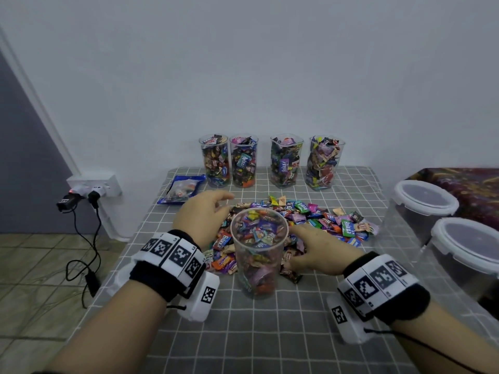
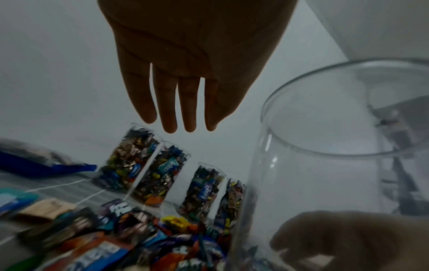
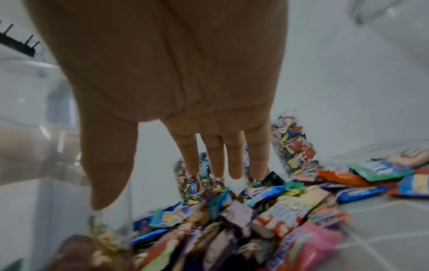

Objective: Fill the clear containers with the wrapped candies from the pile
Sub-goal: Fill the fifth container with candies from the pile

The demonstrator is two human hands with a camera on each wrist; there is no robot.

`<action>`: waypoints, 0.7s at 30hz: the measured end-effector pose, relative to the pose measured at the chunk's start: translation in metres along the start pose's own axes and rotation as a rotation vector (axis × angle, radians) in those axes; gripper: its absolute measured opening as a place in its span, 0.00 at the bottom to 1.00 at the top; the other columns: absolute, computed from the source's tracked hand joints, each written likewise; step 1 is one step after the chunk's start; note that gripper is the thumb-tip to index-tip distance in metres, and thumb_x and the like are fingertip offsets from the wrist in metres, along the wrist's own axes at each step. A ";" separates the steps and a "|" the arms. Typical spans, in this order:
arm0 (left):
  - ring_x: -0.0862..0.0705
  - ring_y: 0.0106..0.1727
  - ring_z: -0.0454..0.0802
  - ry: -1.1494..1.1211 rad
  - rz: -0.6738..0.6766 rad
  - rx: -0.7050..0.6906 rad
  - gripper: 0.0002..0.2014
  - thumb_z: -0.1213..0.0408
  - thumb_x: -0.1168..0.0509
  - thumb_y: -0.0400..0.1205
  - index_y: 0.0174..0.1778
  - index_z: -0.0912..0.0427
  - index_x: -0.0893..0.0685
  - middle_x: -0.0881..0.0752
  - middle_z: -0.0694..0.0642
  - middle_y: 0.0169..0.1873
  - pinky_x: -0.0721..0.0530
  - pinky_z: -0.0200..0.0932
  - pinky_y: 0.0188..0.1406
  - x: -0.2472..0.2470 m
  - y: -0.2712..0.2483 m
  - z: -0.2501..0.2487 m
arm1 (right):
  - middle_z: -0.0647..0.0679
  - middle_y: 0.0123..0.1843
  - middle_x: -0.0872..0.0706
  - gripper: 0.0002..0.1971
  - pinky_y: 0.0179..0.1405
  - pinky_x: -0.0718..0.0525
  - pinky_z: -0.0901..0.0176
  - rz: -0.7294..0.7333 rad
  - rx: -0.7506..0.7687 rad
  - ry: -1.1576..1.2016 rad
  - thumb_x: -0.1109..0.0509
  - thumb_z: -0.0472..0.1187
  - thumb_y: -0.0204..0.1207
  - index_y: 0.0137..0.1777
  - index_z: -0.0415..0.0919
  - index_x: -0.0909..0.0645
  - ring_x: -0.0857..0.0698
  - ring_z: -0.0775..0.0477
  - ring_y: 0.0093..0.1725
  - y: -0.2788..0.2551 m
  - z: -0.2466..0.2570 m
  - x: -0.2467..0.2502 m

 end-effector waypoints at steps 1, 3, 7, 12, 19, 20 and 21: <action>0.18 0.56 0.46 0.037 0.032 0.030 0.15 0.61 0.38 0.82 0.64 0.46 0.18 0.15 0.50 0.59 0.20 0.45 0.57 -0.006 0.002 0.007 | 0.49 0.78 0.34 0.38 0.73 0.32 0.53 -0.025 -0.026 -0.039 0.28 0.53 0.74 0.80 0.47 0.40 0.33 0.48 0.75 0.003 -0.006 0.004; 0.19 0.61 0.49 0.126 0.126 0.070 0.17 0.57 0.36 0.81 0.67 0.45 0.21 0.17 0.51 0.64 0.20 0.47 0.59 -0.022 0.007 0.019 | 0.47 0.79 0.37 0.39 0.74 0.33 0.51 -0.069 -0.065 -0.091 0.28 0.54 0.74 0.81 0.45 0.41 0.36 0.46 0.77 0.009 -0.015 0.009; 0.25 0.70 0.52 0.318 0.343 0.079 0.29 0.48 0.32 0.77 0.75 0.43 0.30 0.26 0.51 0.72 0.24 0.50 0.65 -0.062 0.017 0.042 | 0.47 0.82 0.42 0.44 0.75 0.33 0.47 -0.085 -0.117 -0.181 0.27 0.56 0.72 0.82 0.46 0.46 0.40 0.44 0.79 0.019 -0.025 0.011; 0.38 0.78 0.58 0.482 0.583 0.109 0.51 0.40 0.24 0.64 0.81 0.41 0.44 0.40 0.54 0.79 0.28 0.61 0.71 -0.105 0.016 0.067 | 0.47 0.85 0.49 0.53 0.77 0.34 0.45 -0.023 -0.165 -0.244 0.26 0.63 0.67 0.84 0.50 0.55 0.43 0.42 0.82 0.033 -0.032 -0.004; 0.38 0.80 0.61 0.431 0.646 0.071 0.53 0.38 0.28 0.67 0.81 0.37 0.55 0.52 0.58 0.83 0.32 0.62 0.74 -0.124 0.008 0.066 | 0.46 0.86 0.56 0.56 0.78 0.37 0.37 0.090 -0.169 -0.348 0.29 0.70 0.65 0.84 0.55 0.62 0.47 0.41 0.83 0.041 -0.033 -0.025; 0.40 0.81 0.61 0.423 0.655 0.067 0.51 0.39 0.29 0.69 0.82 0.39 0.55 0.53 0.58 0.83 0.34 0.61 0.75 -0.126 0.007 0.067 | 0.45 0.86 0.56 0.56 0.78 0.39 0.35 0.104 -0.173 -0.363 0.30 0.70 0.65 0.83 0.55 0.62 0.48 0.40 0.83 0.041 -0.034 -0.027; 0.43 0.81 0.61 0.426 0.658 0.067 0.49 0.40 0.30 0.72 0.82 0.41 0.55 0.54 0.58 0.83 0.35 0.60 0.76 -0.126 0.005 0.066 | 0.45 0.86 0.55 0.56 0.78 0.40 0.34 0.114 -0.176 -0.375 0.30 0.70 0.65 0.83 0.55 0.62 0.49 0.39 0.83 0.042 -0.034 -0.028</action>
Point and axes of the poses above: each hand's wrist, its own y-axis towards the middle knuckle, its own x-axis out of the back of the hand, z = x × y, the point moved 10 cm from there along y, towards the middle knuckle
